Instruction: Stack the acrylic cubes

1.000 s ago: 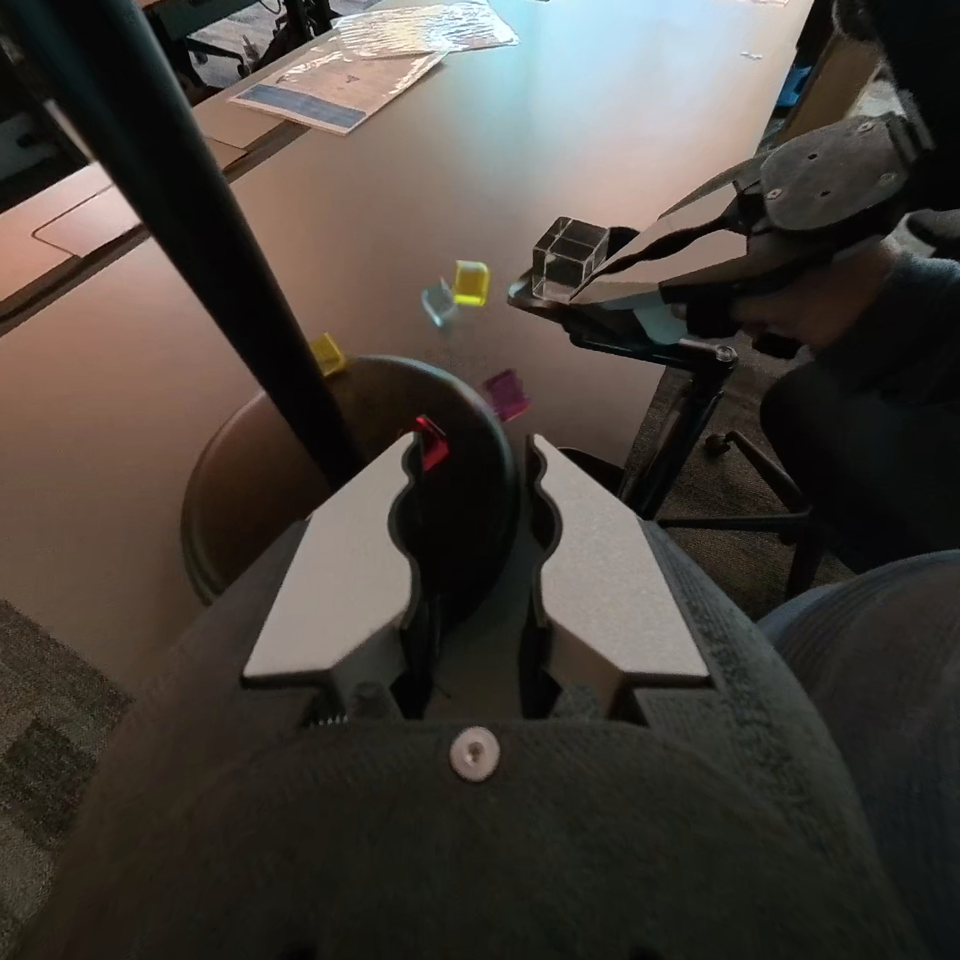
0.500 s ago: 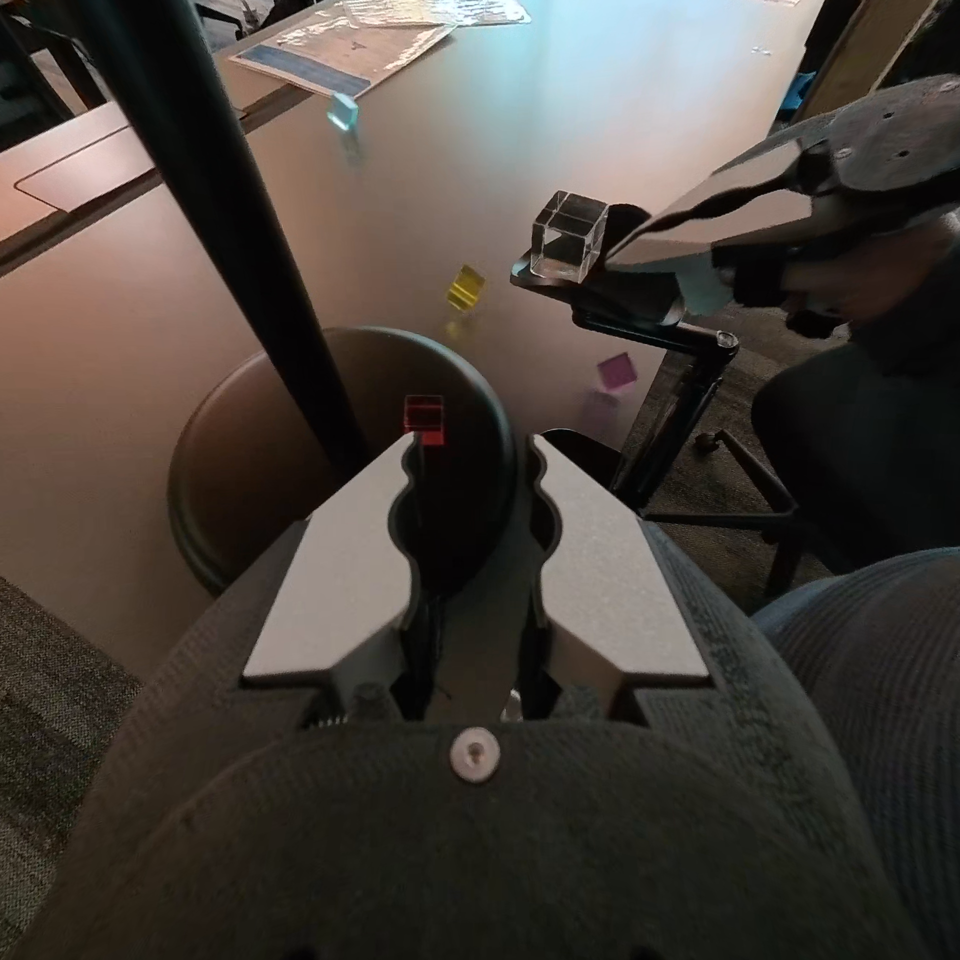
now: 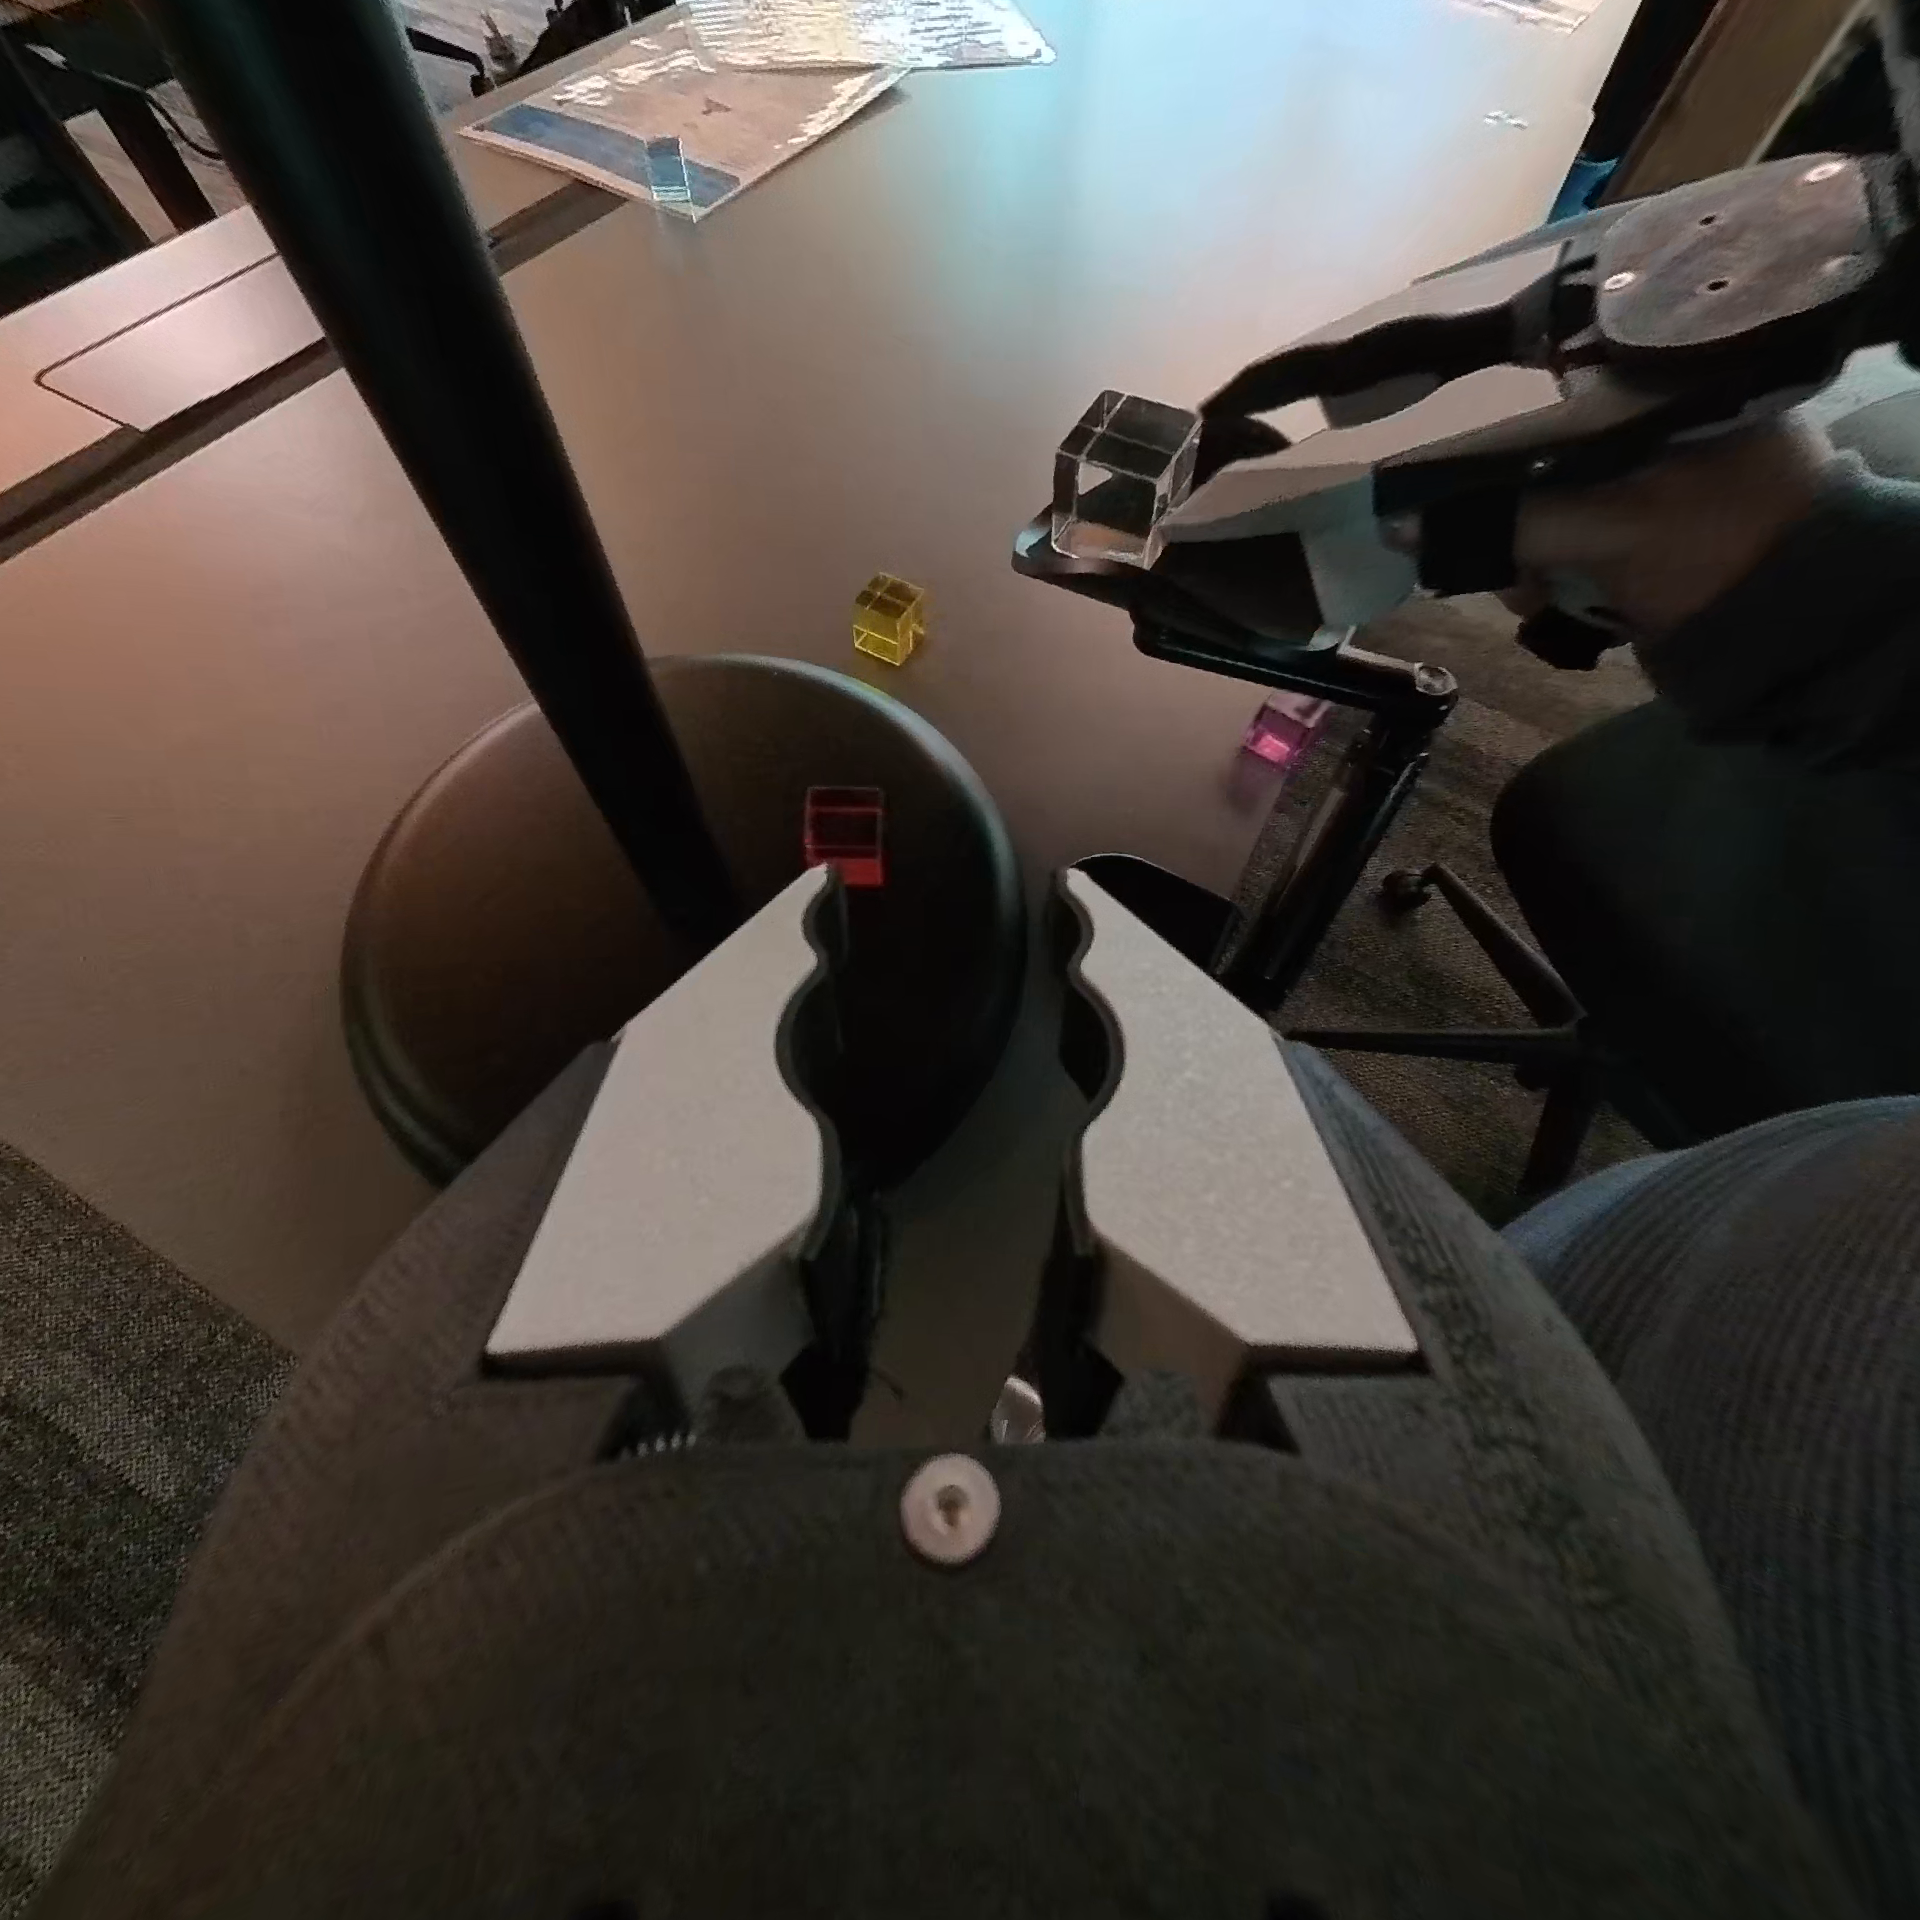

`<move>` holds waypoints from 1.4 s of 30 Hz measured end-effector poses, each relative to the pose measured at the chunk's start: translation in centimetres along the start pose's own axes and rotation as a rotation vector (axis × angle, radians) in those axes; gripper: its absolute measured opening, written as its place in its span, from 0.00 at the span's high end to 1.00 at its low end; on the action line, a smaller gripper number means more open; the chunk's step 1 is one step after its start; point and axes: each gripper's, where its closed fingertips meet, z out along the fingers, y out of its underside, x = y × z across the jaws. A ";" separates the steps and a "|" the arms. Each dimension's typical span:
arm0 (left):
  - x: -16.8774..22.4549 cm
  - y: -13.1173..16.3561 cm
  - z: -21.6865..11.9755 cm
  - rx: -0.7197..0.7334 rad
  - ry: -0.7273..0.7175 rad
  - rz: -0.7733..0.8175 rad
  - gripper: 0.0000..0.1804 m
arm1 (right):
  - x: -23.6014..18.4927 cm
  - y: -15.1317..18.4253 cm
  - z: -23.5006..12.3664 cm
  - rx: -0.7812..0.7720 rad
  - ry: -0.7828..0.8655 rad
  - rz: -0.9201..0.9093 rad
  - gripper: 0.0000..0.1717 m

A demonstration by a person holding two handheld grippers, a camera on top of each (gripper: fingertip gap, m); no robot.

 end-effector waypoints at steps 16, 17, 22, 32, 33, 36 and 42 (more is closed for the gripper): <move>0.4 0.4 0.0 0.000 0.013 -0.003 0.79 | 0.2 0.8 -0.4 -0.058 0.051 -0.008 0.77; 0.4 0.5 0.0 0.000 0.014 -0.005 0.79 | 0.1 0.9 -0.8 -0.050 0.053 0.006 0.77; 0.6 0.4 0.5 -0.002 0.029 -0.006 0.79 | 0.0 1.8 -1.6 -0.039 0.094 0.006 0.77; 1.2 0.1 1.4 -0.009 0.061 0.016 0.79 | -0.2 1.6 -1.7 -0.004 0.130 0.011 0.77; 1.2 0.1 1.4 -0.010 0.059 0.017 0.79 | -0.1 1.2 -1.9 0.022 0.131 0.034 0.67; 0.8 0.1 1.2 -0.004 0.051 0.011 0.79 | 1.4 -0.7 -4.3 0.180 0.143 0.104 0.62; 0.1 0.6 0.9 -0.008 0.043 -0.014 0.79 | 5.0 3.1 -6.0 0.087 -0.029 0.066 0.66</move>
